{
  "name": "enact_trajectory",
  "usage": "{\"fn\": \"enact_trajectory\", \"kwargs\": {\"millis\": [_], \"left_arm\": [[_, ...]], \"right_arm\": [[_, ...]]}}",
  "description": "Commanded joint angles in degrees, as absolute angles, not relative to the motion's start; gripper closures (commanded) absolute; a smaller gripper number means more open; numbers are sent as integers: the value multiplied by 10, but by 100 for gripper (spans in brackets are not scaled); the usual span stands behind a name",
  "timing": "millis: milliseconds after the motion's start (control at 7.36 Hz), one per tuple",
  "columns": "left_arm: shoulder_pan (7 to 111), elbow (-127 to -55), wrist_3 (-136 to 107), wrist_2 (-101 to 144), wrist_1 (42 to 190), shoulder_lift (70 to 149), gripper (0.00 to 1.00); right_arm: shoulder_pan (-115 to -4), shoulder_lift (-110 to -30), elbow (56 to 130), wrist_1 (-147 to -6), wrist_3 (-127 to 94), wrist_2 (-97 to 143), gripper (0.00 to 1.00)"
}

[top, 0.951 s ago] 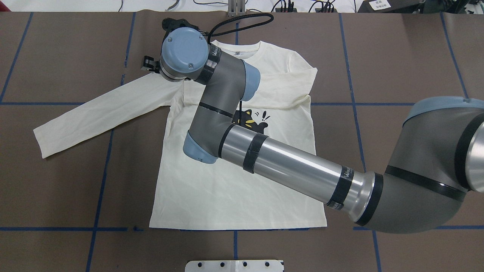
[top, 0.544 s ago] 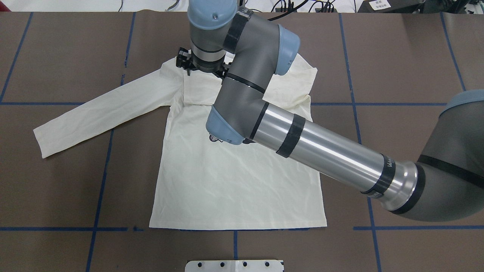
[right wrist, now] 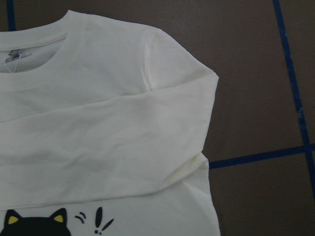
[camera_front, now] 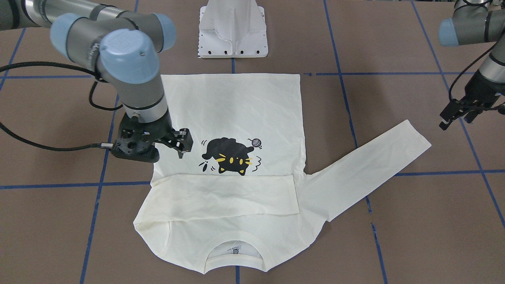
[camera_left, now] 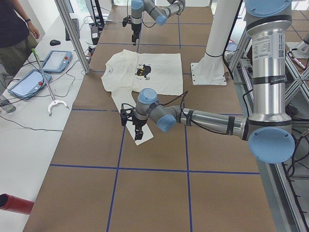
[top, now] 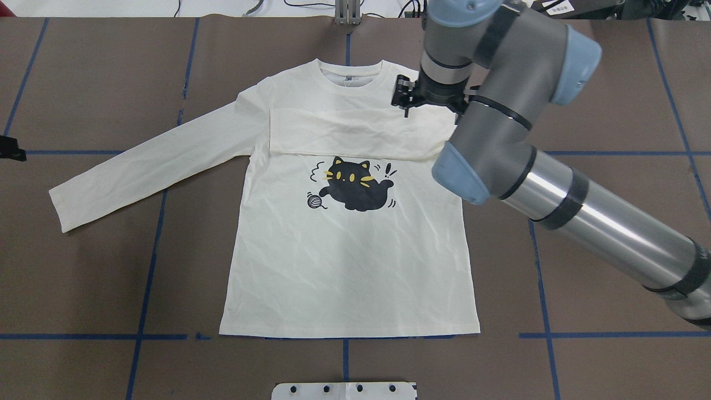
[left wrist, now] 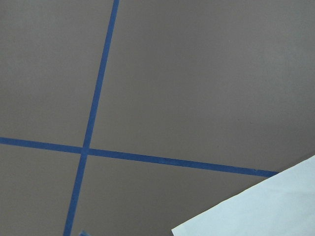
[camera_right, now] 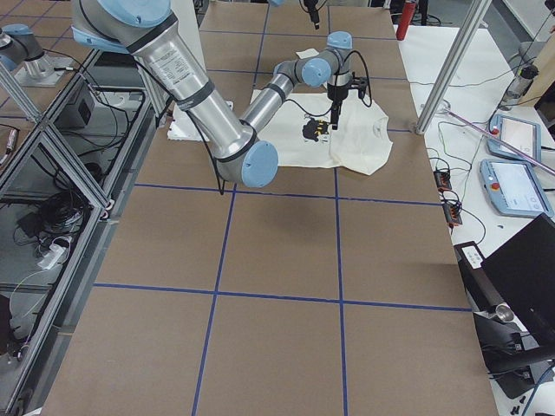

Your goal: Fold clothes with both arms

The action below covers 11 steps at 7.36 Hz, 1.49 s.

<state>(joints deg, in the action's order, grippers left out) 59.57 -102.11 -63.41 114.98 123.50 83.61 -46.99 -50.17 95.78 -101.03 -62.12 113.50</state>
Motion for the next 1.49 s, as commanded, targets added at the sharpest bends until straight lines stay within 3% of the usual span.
{"fn": "enact_trajectory", "kwargs": {"millis": [0,408,1359], "left_arm": [[499,-1018,-760,1074,1243,835,0],[496,-929,-761,1073,1336,845,0],[475,-913,-757,1071,1344,848,2]], "right_arm": [[-495,-589,1030,-1012,-564,1163,0],[-493,-592,1031,-1010,-566,1163,0],[-492,-590,1032,-1009,-574,1170,0]]}}
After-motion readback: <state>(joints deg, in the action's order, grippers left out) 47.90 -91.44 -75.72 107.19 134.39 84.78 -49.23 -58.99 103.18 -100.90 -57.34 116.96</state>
